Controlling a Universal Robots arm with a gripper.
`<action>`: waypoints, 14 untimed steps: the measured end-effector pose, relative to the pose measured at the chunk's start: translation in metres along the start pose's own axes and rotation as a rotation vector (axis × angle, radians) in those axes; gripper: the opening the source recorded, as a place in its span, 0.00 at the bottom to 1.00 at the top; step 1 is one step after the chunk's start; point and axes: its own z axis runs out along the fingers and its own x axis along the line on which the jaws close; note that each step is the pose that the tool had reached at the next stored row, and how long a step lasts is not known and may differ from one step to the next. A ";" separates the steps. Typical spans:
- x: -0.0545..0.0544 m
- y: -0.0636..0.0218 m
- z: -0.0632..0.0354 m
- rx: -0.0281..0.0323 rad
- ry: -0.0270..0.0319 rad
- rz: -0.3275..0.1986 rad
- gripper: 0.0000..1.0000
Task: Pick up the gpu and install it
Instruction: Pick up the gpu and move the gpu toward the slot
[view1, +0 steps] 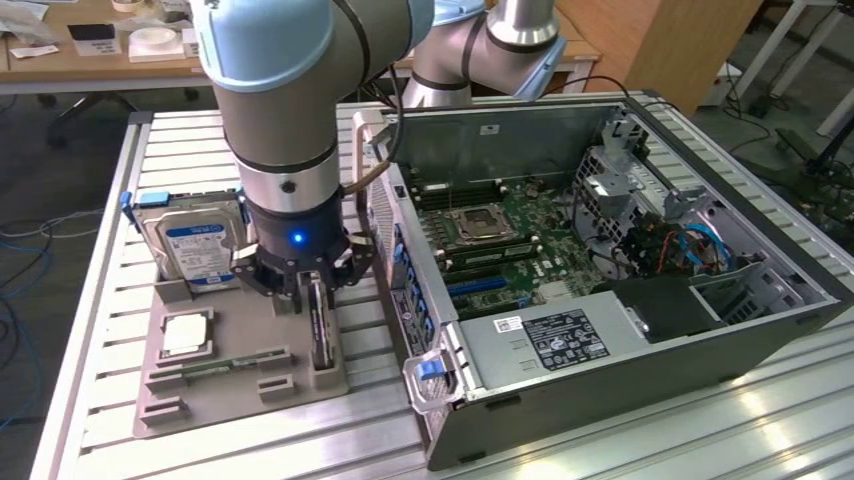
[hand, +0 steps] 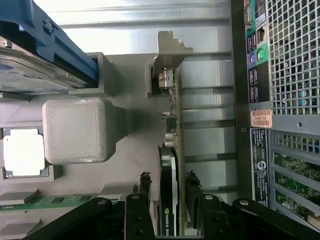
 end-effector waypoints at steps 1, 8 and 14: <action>0.000 -0.0001 0.0012 0.0000 0.0000 0.000 0.42; 0.000 -0.0002 0.0040 0.0002 0.0001 0.000 0.42; -0.001 -0.0002 0.0059 -0.0001 -0.0001 0.000 0.42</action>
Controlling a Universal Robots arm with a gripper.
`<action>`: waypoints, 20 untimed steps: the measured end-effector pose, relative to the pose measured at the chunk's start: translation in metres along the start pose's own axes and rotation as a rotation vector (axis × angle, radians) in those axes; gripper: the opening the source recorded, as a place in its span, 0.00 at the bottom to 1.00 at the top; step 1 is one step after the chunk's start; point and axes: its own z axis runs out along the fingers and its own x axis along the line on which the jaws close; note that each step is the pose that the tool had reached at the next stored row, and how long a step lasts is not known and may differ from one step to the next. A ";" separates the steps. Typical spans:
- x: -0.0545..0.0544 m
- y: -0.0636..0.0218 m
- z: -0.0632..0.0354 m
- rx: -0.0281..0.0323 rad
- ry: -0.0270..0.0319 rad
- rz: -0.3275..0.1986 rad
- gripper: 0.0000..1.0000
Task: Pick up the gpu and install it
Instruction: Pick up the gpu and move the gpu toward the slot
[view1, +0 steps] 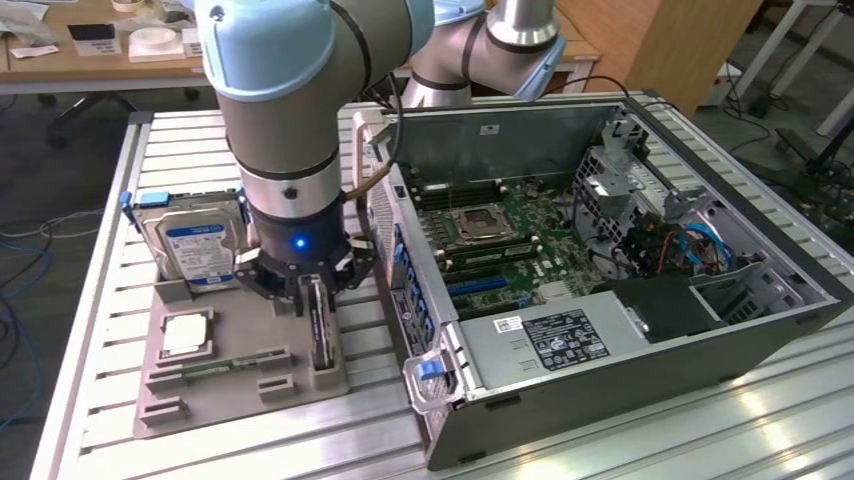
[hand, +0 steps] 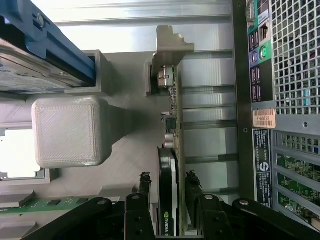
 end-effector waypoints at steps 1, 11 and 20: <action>0.000 0.0000 0.0005 0.0001 0.0001 0.000 0.42; -0.001 0.0010 0.0032 0.0001 0.0001 0.000 0.42; -0.001 0.0009 0.0072 0.0001 0.0001 0.000 0.42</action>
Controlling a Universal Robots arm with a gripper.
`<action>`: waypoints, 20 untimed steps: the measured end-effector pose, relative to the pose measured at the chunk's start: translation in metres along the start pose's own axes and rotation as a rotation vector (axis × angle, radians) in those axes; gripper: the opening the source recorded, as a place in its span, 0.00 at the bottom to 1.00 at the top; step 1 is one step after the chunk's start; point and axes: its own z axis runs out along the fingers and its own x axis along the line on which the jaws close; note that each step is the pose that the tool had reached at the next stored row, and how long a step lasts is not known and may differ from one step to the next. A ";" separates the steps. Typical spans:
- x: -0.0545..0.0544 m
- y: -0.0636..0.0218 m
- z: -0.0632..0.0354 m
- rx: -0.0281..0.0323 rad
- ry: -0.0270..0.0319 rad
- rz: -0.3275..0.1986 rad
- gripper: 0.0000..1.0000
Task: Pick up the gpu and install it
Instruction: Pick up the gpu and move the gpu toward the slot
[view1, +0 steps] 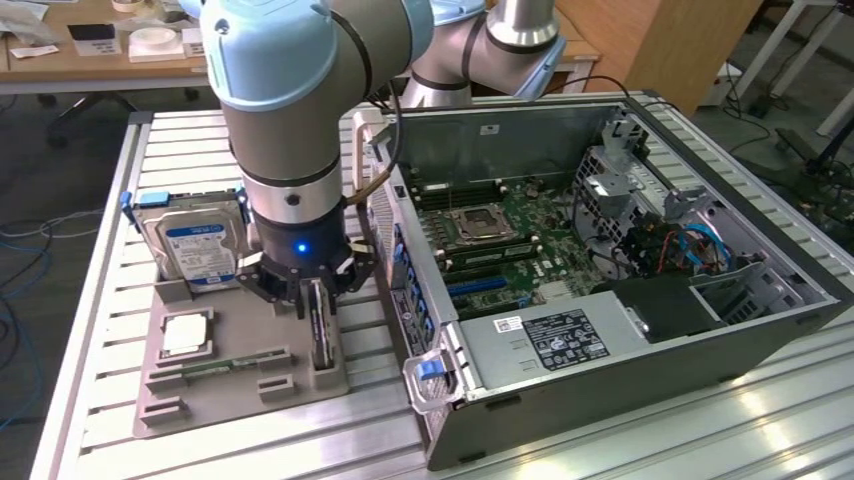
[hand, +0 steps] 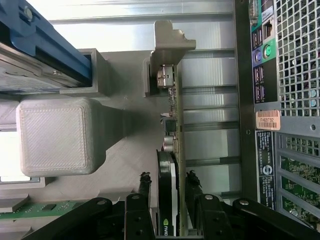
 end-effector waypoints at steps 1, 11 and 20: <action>0.000 0.0000 0.0000 0.0000 0.0000 0.000 0.42; 0.000 -0.0001 0.0011 0.0000 0.0000 0.000 0.42; 0.000 -0.0001 0.0011 0.0000 0.0000 0.000 0.32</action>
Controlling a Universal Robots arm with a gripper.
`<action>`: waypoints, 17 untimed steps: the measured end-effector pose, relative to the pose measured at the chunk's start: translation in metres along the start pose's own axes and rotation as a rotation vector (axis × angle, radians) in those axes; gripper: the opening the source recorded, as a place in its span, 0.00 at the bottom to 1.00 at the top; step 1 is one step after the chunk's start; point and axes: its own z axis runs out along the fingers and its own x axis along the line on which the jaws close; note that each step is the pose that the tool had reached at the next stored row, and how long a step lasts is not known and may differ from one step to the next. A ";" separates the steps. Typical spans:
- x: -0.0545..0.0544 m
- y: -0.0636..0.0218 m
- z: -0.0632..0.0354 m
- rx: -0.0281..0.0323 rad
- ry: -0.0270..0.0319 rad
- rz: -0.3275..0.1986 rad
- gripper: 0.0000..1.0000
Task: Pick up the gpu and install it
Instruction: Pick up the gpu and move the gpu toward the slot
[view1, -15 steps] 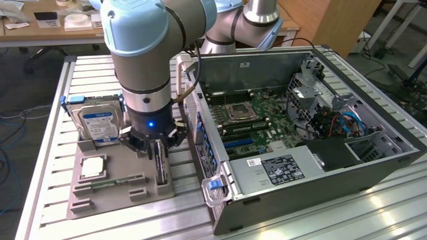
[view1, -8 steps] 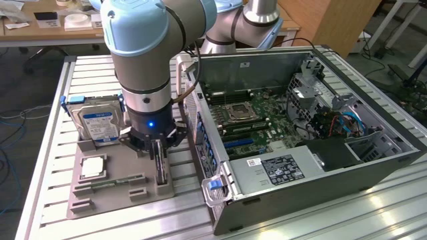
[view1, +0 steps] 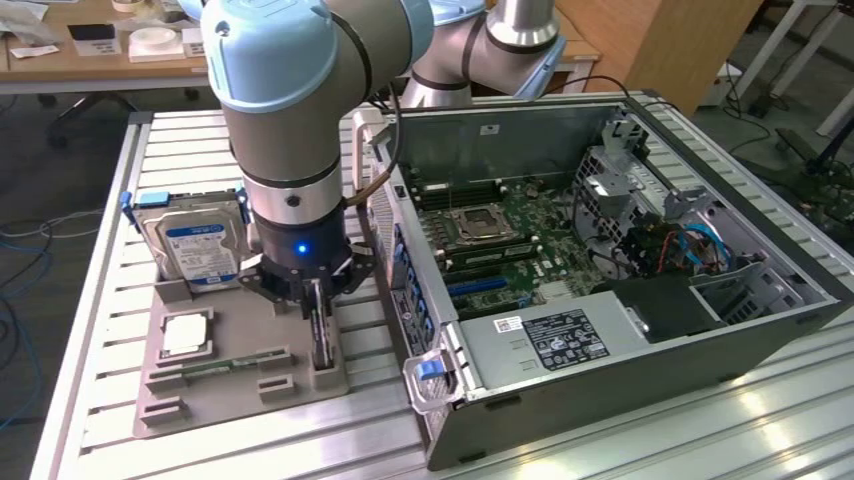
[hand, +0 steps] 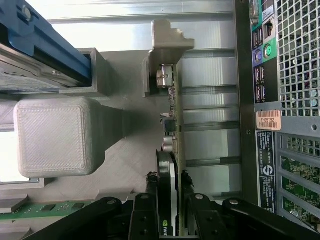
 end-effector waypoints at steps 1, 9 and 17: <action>0.000 0.0000 -0.0001 0.0002 0.0002 0.000 0.32; 0.000 0.0000 -0.0001 0.0001 0.0001 0.000 0.27; 0.000 0.0000 0.0000 -0.0002 0.0005 -0.010 0.27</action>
